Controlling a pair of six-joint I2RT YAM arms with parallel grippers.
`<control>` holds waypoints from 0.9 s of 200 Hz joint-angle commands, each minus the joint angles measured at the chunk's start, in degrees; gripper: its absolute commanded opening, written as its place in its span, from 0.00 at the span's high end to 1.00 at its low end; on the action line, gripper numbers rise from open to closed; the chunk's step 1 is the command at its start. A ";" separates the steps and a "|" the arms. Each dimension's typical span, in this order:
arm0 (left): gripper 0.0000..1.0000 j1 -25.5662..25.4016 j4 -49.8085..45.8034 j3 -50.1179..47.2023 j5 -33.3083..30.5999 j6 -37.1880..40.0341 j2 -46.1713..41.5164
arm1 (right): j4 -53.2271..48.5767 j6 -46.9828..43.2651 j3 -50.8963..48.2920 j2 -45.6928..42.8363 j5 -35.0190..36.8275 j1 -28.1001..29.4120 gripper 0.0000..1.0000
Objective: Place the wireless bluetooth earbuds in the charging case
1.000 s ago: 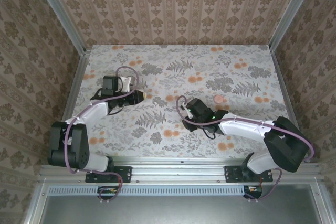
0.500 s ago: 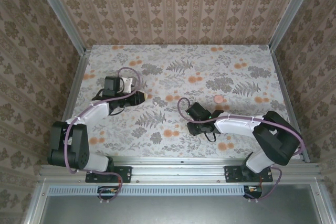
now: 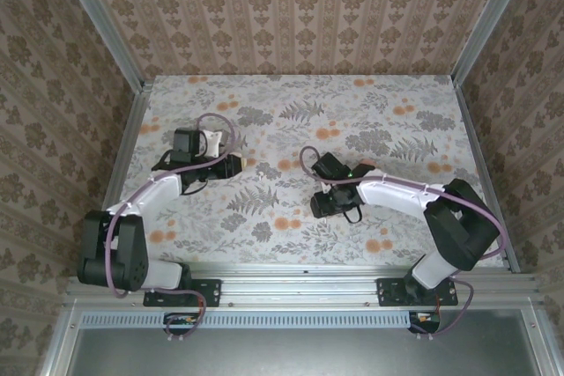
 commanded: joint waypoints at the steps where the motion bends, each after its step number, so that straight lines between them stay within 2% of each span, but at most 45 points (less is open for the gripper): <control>1: 0.87 -0.30 1.05 -2.50 1.61 3.51 -3.23 | -12.45 -0.16 6.22 -1.31 -3.02 -1.43 0.49; 15: 0.86 -0.35 2.02 -3.59 1.67 4.35 -3.97 | -17.94 0.27 10.76 -0.39 -4.52 -2.39 0.49; 37: 0.86 -0.95 4.18 -5.50 5.43 5.99 -5.16 | -26.10 0.39 16.68 2.17 -9.04 -3.57 0.48; 62: 0.85 -3.83 8.39 -8.86 7.63 8.30 -7.80 | -30.43 0.73 21.30 6.13 -10.94 -4.23 0.47; 98: 0.85 -9.76 12.13 -13.96 5.53 13.30 -12.10 | -33.70 -1.45 25.89 13.20 -10.99 -5.20 0.49; 121: 0.85 -11.44 12.52 -15.03 5.00 14.89 -13.28 | -36.90 -3.55 29.18 17.64 -10.45 -5.39 0.51; 170: 0.84 -13.21 12.52 -16.79 2.46 16.24 -15.91 | -37.09 -4.02 30.29 22.04 -10.55 -5.39 0.55; 180: 0.85 -13.21 12.25 -16.80 0.15 16.27 -16.57 | -36.44 -3.74 29.82 22.56 -10.98 -5.39 0.56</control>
